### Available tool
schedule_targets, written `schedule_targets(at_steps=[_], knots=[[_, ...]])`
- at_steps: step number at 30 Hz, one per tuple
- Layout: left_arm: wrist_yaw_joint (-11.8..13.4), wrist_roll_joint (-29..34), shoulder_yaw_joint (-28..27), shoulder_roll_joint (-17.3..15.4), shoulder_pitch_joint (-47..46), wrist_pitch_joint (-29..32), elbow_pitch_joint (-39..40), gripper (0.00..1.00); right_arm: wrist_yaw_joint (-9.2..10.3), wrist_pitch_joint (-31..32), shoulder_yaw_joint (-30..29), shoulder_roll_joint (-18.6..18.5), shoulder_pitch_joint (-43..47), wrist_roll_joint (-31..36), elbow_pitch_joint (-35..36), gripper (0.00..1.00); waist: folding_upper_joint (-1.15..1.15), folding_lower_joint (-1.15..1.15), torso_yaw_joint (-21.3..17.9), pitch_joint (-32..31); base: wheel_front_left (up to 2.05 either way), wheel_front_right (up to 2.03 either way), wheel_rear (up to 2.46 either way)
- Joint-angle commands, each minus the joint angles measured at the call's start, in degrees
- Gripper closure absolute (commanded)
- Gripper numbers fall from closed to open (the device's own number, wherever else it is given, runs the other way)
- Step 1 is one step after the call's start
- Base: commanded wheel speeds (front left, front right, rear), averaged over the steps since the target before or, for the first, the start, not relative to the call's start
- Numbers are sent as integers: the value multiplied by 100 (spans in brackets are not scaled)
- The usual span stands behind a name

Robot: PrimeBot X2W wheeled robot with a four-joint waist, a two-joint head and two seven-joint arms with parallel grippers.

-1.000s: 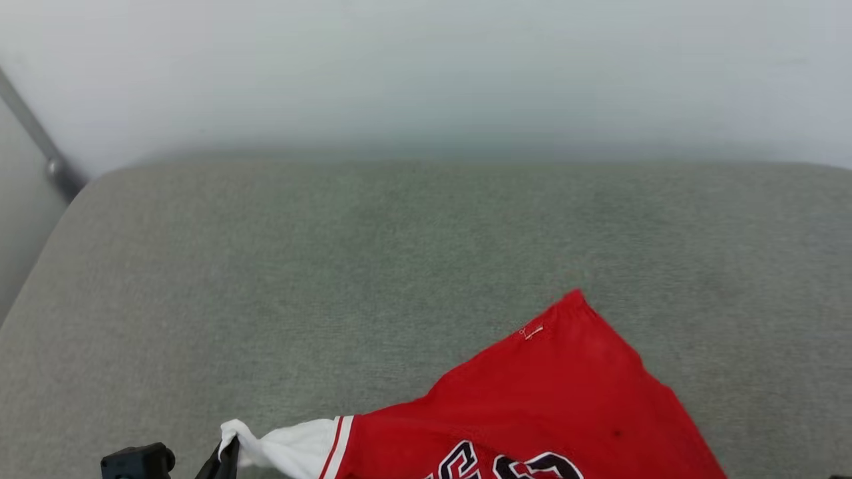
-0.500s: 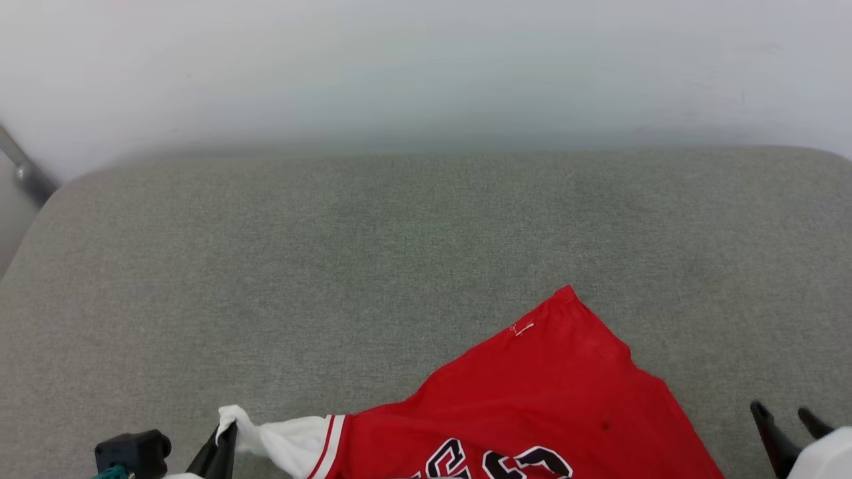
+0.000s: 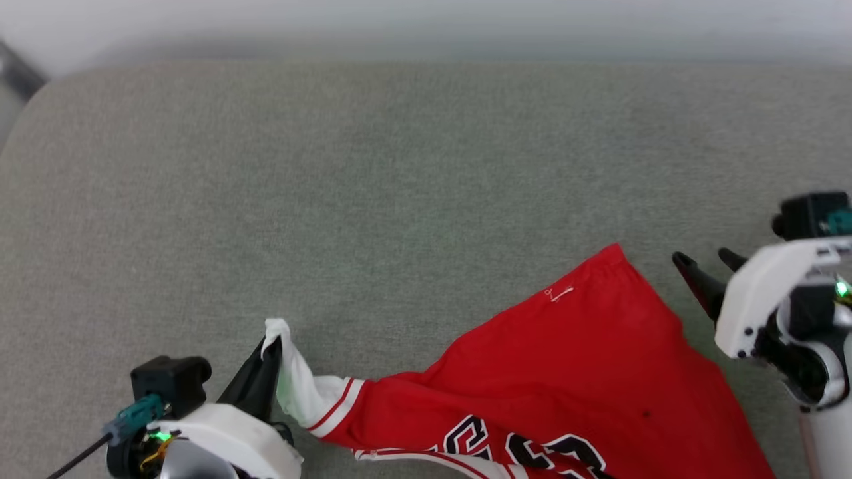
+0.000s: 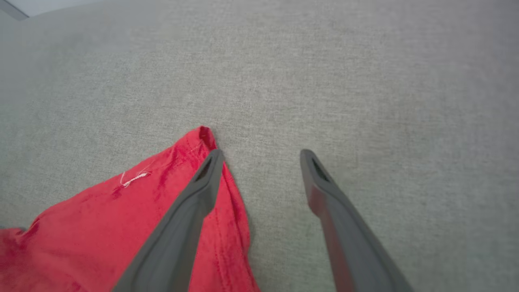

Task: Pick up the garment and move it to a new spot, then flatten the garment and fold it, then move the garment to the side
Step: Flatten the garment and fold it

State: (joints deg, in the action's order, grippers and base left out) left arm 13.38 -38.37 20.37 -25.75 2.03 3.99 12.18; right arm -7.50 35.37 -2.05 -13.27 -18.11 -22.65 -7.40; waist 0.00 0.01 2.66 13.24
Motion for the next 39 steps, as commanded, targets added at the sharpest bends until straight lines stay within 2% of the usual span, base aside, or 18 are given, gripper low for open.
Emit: schedule_targets(at_steps=[1, 6, 12, 13, 14, 15, 21, 30, 33, 39], knots=[[-67, 33, 33, 54, -191, -43, -40, 100, 2, 443, 223, -110, -307, -120, -93, 0, 0, -1, 234, 326, 0, 0, 0], [-239, 35, 113, 179, -505, -174, -248, 100, 2, 1759, 714, -295, -875, -258, -287, 0, 0, -1, 427, 623, 0, 0, 0], [-383, 30, 213, 292, -742, -284, -475, 100, 2, 2380, 1131, -334, -1025, -267, -767, 0, 0, -1, 562, 810, 0, 0, 0], [-405, 26, 224, 303, -766, -288, -508, 100, 3, 2461, 1175, -297, -1007, -303, -872, 52, 0, -1, 574, 820, 0, 0, 0], [-429, 23, 234, 310, -788, -301, -540, 100, 2, 2521, 1242, -295, -1005, -305, -955, 80, 0, -1, 586, 827, 0, 0, 0], [-435, 18, 240, 313, -806, -311, -573, 100, 2, 2612, 1303, -300, -991, -328, -1052, 100, 0, -1, 593, 827, 0, 0, 0], [-460, -16, 237, 300, -806, -332, -740, 100, 2, 2552, 1411, -391, -1136, -529, -1279, 100, 0, -1, 578, 694, 0, 0, 0], [-525, -48, 56, 125, -926, -438, -980, 100, 2, 1667, 1434, -619, -1400, -493, -1267, 100, 0, -1, 364, 40, 0, 0, 0], [-585, 52, -60, -125, -1264, -359, -1082, 100, 2, 1361, 1471, -710, -1532, -466, -1345, 100, 0, -1, 221, -370, 0, 0, 0], [-727, 66, -251, -313, -2080, -250, -1368, 100, 3, 1077, 1404, -864, -1833, -393, -1392, 100, 0, -1, 52, -737, 0, 0, 0]])
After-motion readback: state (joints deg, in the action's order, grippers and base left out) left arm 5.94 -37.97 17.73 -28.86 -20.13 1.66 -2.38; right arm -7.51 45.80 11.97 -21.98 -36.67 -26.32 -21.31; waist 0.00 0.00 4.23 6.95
